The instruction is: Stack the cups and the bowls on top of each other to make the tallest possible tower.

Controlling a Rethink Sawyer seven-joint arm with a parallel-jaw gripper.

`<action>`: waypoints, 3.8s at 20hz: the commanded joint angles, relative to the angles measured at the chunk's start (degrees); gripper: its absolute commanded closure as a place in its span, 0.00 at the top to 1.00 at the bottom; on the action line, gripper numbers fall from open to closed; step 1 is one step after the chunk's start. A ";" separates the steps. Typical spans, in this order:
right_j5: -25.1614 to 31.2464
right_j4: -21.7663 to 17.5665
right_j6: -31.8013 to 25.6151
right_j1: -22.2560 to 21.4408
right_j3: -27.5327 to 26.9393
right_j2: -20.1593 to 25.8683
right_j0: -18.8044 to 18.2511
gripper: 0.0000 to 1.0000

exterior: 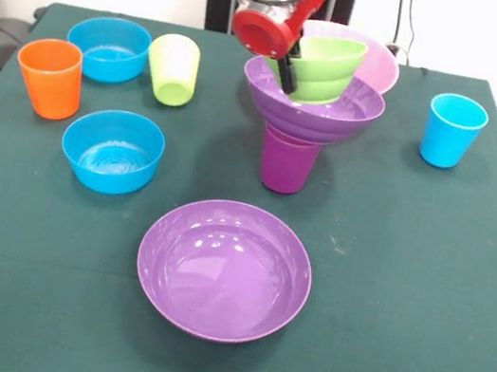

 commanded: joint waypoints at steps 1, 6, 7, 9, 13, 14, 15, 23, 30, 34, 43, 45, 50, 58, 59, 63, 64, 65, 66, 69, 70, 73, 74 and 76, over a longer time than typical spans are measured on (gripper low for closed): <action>-2.46 -3.12 8.93 3.00 -3.32 -6.97 3.94 0.00; -3.27 -2.76 8.42 2.64 -3.07 -8.04 4.39 0.00; -3.47 -2.83 8.44 2.67 -3.07 -8.31 4.52 0.00; -3.63 -2.92 8.44 2.66 -3.28 -8.76 4.87 0.00; -1.42 -4.06 7.52 2.24 -3.72 -10.26 5.64 0.00; -1.05 -4.16 7.60 2.24 -3.82 -10.65 5.91 0.00; -0.91 -4.39 7.60 2.36 -4.03 -11.10 6.28 0.00; -1.49 -5.22 7.36 4.03 -4.03 -14.05 8.45 0.00; -2.59 -4.91 7.57 4.33 -4.08 -15.53 9.37 0.00; -3.11 -4.79 7.59 4.58 -4.38 -16.43 9.97 0.00; -5.18 -4.78 7.40 3.88 -4.89 -16.80 10.67 0.00; -5.65 -4.63 7.45 3.71 -4.88 -16.66 10.68 0.00; -6.18 -4.41 7.36 3.08 -5.13 -16.33 10.45 0.00; -6.08 -3.80 7.96 2.69 -6.07 -16.33 11.07 0.00; -5.96 -3.52 7.94 2.51 -6.16 -16.29 11.09 0.00; -5.51 -2.64 7.61 1.82 -6.82 -15.86 11.07 0.00; -5.51 -2.83 7.50 1.85 -7.06 -15.90 11.16 0.00; -5.62 -2.83 7.45 1.76 -6.93 -15.89 11.11 0.00; -5.43 -2.85 7.25 1.72 -6.96 -15.89 11.08 0.00; -5.59 -2.87 6.98 1.73 -6.75 -15.86 10.87 0.00; -5.46 -2.88 6.86 1.74 -6.78 -15.86 10.86 0.00; -5.67 -2.90 7.32 1.93 -6.77 -15.96 11.13 0.00; -6.25 -3.05 7.88 2.36 -6.70 -16.14 11.33 0.00; -6.84 -2.81 8.98 2.78 -6.56 -16.31 11.69 0.00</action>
